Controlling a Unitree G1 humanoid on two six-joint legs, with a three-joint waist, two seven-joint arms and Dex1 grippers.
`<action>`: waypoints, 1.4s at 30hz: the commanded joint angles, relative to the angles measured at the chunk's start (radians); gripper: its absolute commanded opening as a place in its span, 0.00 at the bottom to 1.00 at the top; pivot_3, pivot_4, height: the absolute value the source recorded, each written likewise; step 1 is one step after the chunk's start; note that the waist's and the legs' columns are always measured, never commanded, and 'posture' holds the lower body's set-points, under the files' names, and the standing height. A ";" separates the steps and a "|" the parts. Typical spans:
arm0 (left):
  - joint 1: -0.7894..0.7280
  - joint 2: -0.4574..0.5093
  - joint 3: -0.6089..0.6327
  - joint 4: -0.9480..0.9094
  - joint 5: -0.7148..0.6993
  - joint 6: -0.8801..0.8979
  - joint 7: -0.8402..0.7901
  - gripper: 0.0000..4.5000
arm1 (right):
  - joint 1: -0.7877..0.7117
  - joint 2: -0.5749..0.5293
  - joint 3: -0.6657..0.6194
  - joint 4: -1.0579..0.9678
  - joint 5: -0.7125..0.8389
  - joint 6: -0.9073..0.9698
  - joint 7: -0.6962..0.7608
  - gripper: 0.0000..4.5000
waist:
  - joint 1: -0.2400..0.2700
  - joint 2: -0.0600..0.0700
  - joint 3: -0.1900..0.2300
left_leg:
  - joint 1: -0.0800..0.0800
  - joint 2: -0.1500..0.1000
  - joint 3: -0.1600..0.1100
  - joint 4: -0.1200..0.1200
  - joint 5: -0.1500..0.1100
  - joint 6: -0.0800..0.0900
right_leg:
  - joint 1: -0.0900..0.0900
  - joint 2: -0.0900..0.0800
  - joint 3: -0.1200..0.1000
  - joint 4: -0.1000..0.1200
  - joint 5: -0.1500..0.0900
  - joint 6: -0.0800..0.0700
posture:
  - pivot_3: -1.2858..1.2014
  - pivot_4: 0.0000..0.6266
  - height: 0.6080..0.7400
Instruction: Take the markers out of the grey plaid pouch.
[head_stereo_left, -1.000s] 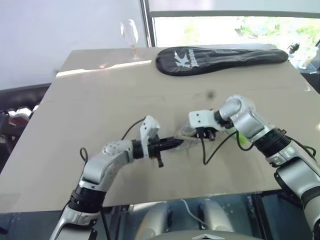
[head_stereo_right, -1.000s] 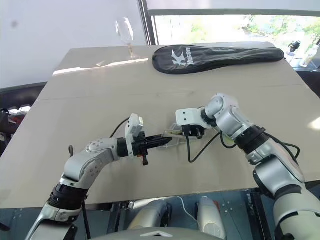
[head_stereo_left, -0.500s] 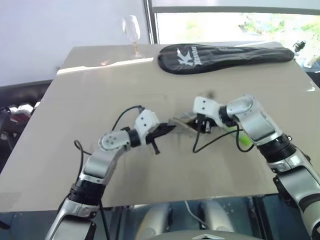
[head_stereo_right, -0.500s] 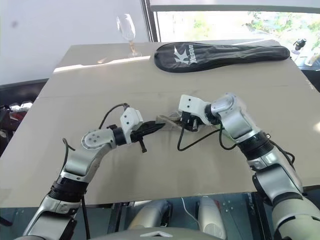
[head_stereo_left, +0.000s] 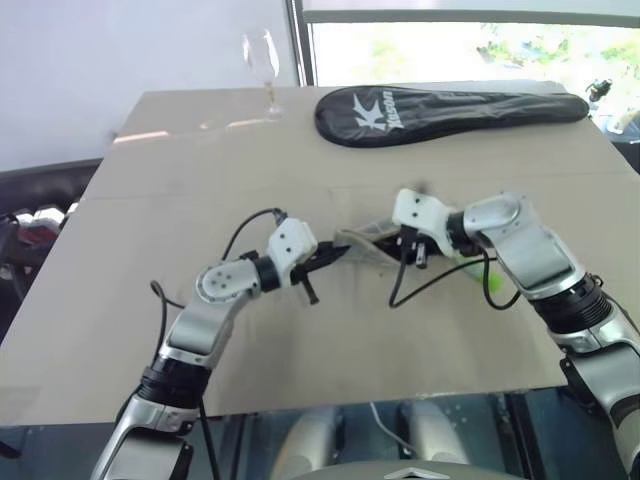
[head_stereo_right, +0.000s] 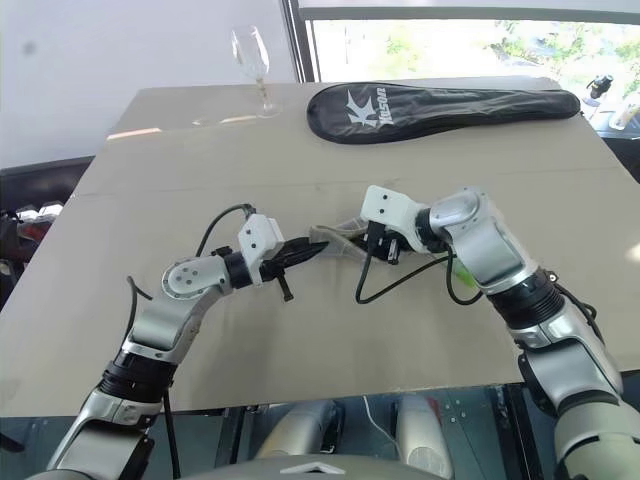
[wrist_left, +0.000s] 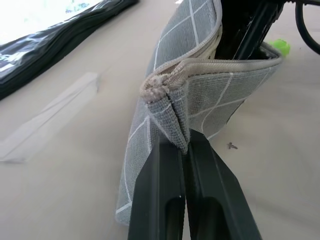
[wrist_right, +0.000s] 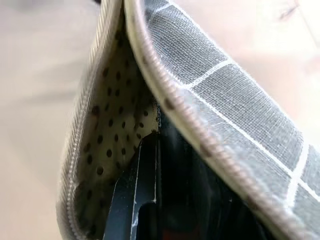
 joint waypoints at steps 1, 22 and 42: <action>0.028 0.022 0.023 0.011 0.029 0.009 0.011 0.00 | -0.005 -0.014 -0.152 -0.055 0.051 0.053 -0.068 0.08 | 0.000 0.000 0.000 | 0.000 0.000 0.000 0.000 0.000 0.000 | 0.000 0.000 0.000 0.000 0.000 0.000 | 0.52 0.24 1.00; -0.029 0.023 0.017 0.107 0.093 -0.068 0.050 0.00 | 0.003 0.072 -0.415 -0.119 0.497 0.384 -0.208 0.08 | 0.000 0.000 0.000 | -0.001 0.000 0.000 0.000 0.000 0.000 | -0.001 0.000 0.000 0.001 0.000 0.000 | 0.52 0.24 1.00; -0.104 -0.058 0.075 0.159 0.097 -0.105 0.169 0.00 | 0.094 -0.113 -0.124 -0.119 0.380 0.184 -0.197 0.08 | 0.000 0.000 0.000 | -0.002 -0.001 0.000 0.002 0.000 0.000 | -0.001 -0.001 -0.001 0.001 0.000 0.000 | 0.52 0.24 1.00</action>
